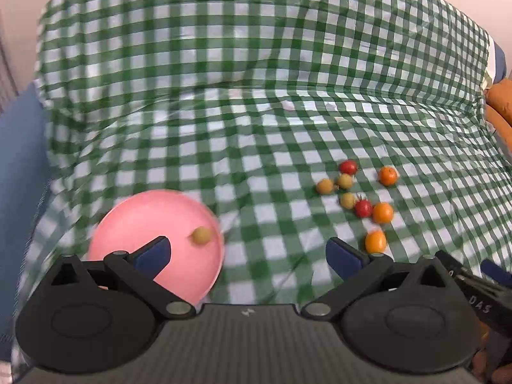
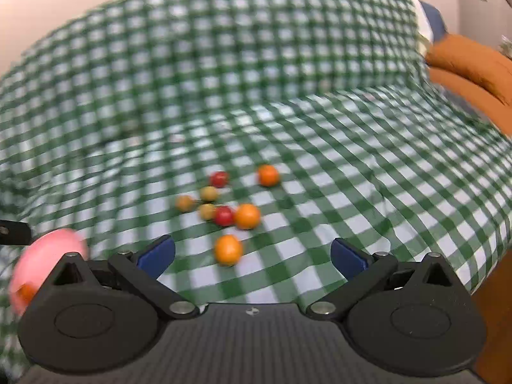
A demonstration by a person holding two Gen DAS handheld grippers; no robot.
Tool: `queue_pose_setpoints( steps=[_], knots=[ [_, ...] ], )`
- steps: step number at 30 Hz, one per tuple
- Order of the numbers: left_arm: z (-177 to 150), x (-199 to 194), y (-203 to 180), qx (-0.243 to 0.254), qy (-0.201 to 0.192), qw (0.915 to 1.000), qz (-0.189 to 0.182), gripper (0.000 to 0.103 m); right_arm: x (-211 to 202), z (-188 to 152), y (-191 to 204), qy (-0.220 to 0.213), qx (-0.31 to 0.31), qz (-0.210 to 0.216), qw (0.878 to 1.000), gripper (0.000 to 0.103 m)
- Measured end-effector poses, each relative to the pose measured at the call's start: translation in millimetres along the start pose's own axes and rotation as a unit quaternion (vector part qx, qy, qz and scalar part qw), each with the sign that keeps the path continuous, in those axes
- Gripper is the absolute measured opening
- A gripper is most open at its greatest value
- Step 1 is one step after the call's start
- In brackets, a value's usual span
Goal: Organize fruits
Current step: 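Grasp the large orange with the right tool while the left tool grasps the yellow pear-shaped fruit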
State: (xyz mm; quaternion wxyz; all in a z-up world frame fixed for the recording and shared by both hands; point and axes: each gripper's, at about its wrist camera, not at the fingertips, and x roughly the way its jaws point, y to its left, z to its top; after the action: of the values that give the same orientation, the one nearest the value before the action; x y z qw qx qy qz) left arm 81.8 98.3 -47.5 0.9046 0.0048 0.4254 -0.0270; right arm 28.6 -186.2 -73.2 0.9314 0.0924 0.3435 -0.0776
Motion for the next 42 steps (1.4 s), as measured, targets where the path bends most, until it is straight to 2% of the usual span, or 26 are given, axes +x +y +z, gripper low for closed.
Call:
queue_pose_setpoints(
  steps=[3,8,13,17,21,24,27,31,35,42],
  knots=[
    [19,42,-19,0.024,-0.004,0.9997,0.006,0.103,46,5,-4,0.008,0.013,-0.028,0.999,0.102],
    [34,117,-44,0.052,0.019,0.9985,-0.001,0.103,124,3,-2,0.030,-0.002,-0.016,0.999,0.102],
    [46,177,-61,0.062,0.036,0.9974,-0.010,0.103,163,0,1,0.039,-0.037,-0.013,0.998,0.102],
    [58,210,-66,0.045,0.055,0.9966,-0.041,0.103,185,6,-2,0.043,-0.020,-0.014,0.999,0.102],
    [62,230,-71,0.036,0.073,0.9943,-0.068,0.103,202,10,0,0.049,-0.022,-0.018,0.998,0.102],
    [61,243,-80,0.046,0.081,0.9930,-0.072,0.103,208,8,3,0.052,-0.028,-0.011,0.998,0.102],
    [60,259,-89,0.065,0.099,0.9914,-0.056,0.103,212,6,2,0.058,-0.035,-0.023,0.997,0.102],
    [60,269,-93,0.058,0.103,0.9917,-0.050,0.103,213,5,1,0.055,-0.037,-0.030,0.997,0.102],
    [59,272,-100,0.085,0.106,0.9901,-0.035,0.103,214,4,1,0.054,-0.043,-0.033,0.997,0.102],
    [65,280,-101,0.065,0.120,0.9904,-0.023,0.103,213,3,0,0.049,-0.048,-0.037,0.997,0.102]
  ],
)
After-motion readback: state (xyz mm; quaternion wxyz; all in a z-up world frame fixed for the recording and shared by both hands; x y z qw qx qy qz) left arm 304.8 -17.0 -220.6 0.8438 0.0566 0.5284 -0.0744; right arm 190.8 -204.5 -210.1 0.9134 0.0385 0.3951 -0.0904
